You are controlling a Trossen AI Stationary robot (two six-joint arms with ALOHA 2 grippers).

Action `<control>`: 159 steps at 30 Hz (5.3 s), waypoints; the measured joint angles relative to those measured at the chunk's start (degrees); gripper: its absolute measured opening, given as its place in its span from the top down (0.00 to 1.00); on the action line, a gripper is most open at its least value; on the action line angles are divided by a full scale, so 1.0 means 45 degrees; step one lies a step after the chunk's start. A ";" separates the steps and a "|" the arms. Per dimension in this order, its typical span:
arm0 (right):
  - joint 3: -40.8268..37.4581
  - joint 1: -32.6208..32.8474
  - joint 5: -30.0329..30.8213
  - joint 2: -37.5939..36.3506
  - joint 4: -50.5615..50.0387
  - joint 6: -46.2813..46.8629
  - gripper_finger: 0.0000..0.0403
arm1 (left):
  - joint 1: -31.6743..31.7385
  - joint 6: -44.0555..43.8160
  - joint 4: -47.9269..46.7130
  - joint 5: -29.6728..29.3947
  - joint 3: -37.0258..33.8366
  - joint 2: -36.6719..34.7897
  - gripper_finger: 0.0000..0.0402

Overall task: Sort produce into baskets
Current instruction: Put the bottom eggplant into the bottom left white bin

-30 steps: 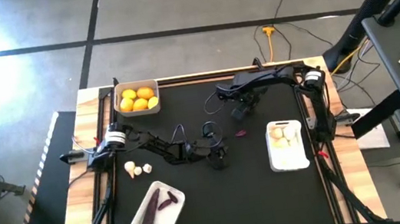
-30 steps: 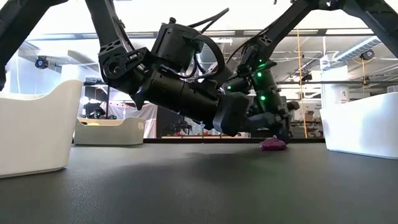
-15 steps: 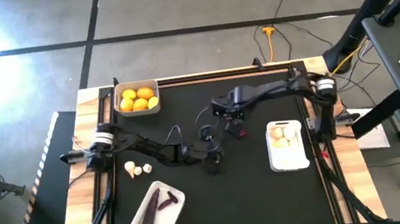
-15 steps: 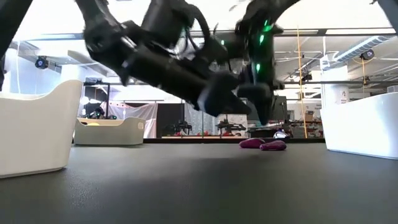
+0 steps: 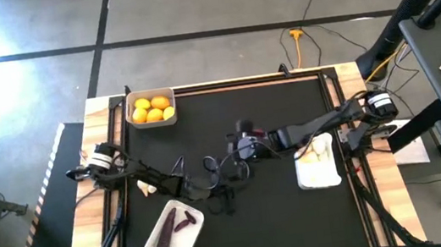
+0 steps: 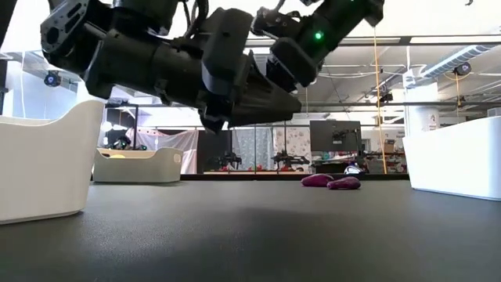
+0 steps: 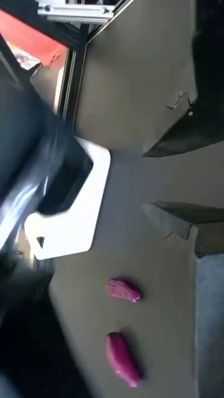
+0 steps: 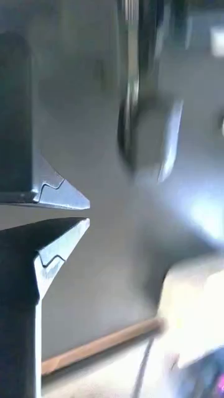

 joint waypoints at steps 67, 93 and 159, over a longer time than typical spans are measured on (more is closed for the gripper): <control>-0.6000 0.2997 -0.1050 -0.8012 -0.2567 0.5004 0.93 | 0.3581 0.1004 -0.3237 0.2448 0.7070 0.5485 0.39; -0.6049 0.2997 -0.0934 -0.7571 -0.2491 0.4743 0.93 | 0.3532 0.0588 -0.3535 0.1661 0.7134 0.5954 0.40; -0.5427 0.2642 -0.1247 0.1358 0.7015 0.4055 0.93 | -0.5524 -1.6994 -2.6270 0.5733 0.7175 -0.1575 0.84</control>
